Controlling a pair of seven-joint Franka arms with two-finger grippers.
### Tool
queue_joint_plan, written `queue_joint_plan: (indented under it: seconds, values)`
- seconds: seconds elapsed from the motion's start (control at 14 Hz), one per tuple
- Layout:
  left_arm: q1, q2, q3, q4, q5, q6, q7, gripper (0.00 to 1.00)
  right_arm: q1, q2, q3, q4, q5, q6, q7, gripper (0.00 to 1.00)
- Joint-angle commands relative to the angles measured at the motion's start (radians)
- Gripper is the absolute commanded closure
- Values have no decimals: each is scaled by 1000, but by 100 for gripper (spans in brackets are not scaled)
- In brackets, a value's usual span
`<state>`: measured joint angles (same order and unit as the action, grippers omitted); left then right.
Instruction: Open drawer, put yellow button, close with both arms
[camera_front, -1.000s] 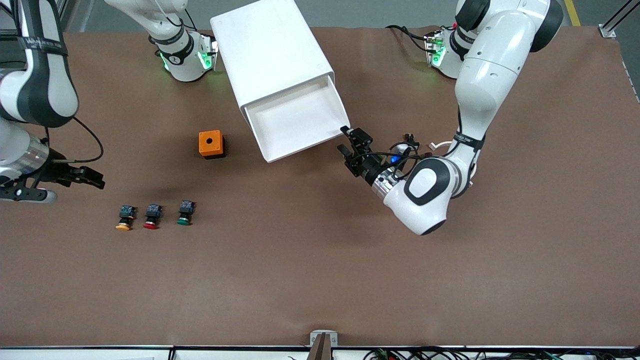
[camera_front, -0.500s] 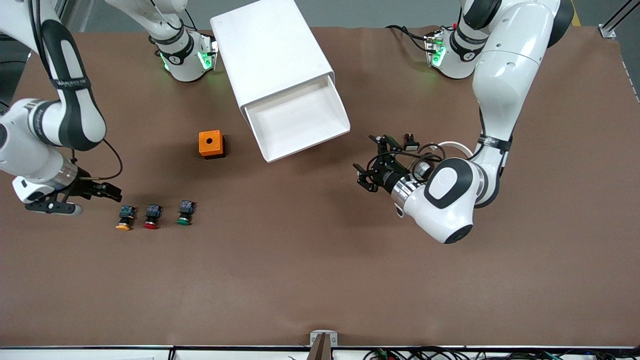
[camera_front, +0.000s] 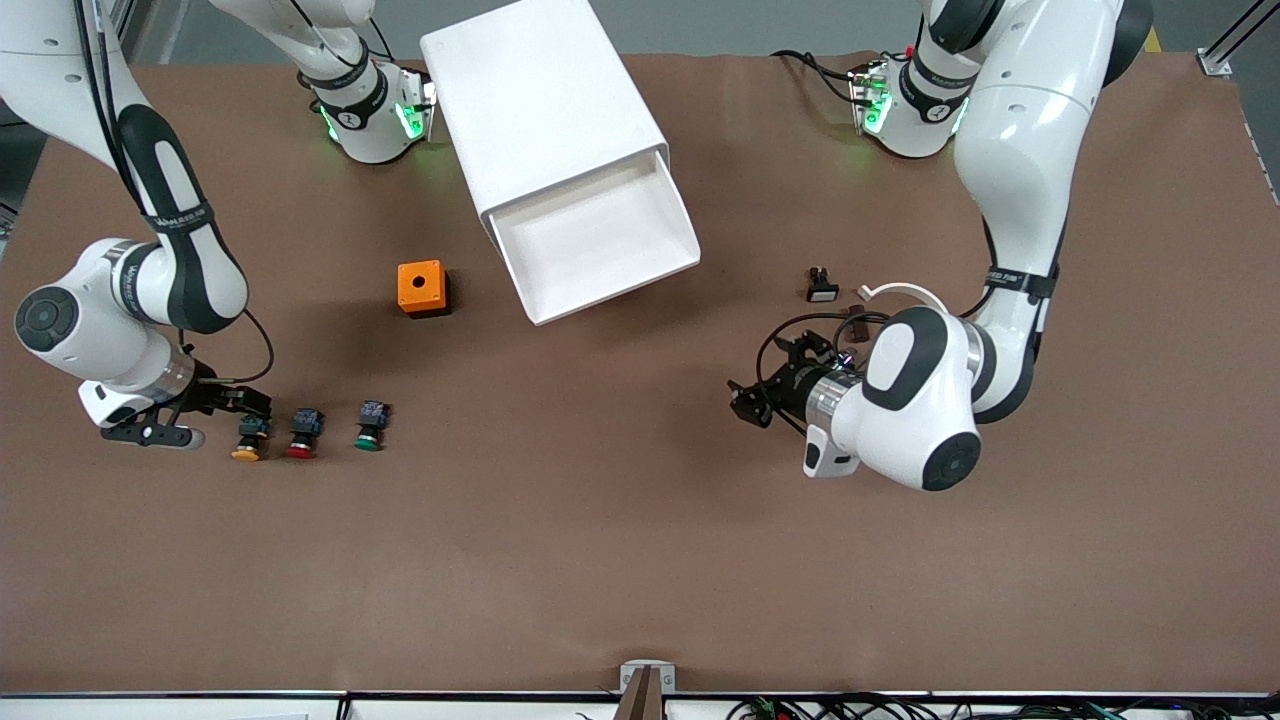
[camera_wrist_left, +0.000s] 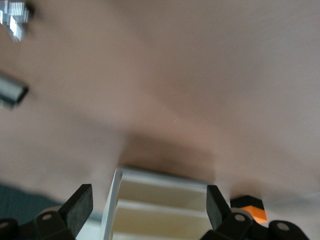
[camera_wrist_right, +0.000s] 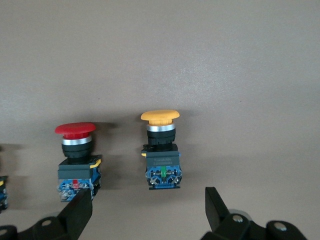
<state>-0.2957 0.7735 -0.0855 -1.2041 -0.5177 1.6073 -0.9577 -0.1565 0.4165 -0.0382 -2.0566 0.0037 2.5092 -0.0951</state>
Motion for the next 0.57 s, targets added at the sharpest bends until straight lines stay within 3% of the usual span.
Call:
queue_joint_plan:
  seconds: [0.0, 0.29, 0.5]
  values:
    - [-19, -57, 6, -14, 120, 75, 95, 0, -23, 33, 12, 23, -10, 13, -9, 0]
    - [-53, -85, 7, -18, 310, 152, 105, 0, -31, 117, 12, 21, -10, 124, -11, 0]
    - [-75, -86, 7, -18, 375, 207, 111, 0, -29, 120, 12, 21, -10, 132, -9, 0]
